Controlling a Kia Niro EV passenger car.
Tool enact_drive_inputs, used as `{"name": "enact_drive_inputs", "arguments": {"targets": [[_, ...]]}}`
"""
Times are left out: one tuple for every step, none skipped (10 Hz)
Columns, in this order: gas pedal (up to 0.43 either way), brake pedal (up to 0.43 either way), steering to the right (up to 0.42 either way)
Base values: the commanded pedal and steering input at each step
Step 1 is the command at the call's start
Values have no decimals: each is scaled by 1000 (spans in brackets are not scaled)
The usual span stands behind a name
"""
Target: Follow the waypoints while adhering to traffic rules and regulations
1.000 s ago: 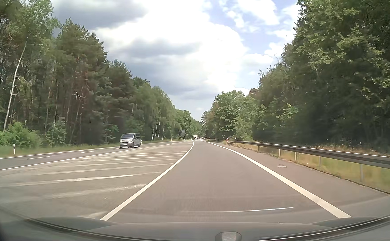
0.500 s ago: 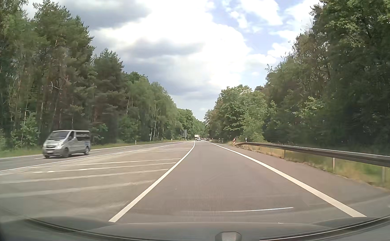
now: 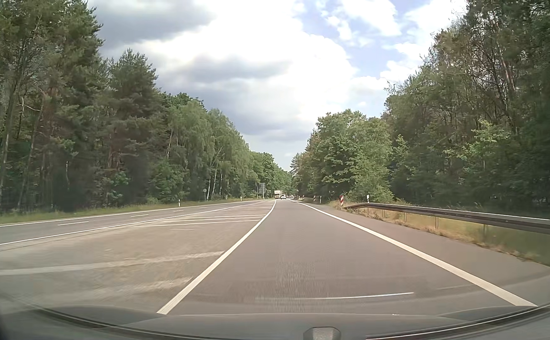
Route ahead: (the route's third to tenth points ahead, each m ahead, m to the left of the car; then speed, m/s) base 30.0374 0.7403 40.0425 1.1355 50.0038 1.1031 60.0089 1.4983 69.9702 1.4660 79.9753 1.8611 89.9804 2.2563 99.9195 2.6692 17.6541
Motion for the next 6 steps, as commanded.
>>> {"name": "enact_drive_inputs", "arguments": {"targets": [[59,37,-2],[59,30,-2],[59,37,-3],[59,30,-3],[59,37,-3],[59,37,-3]]}}
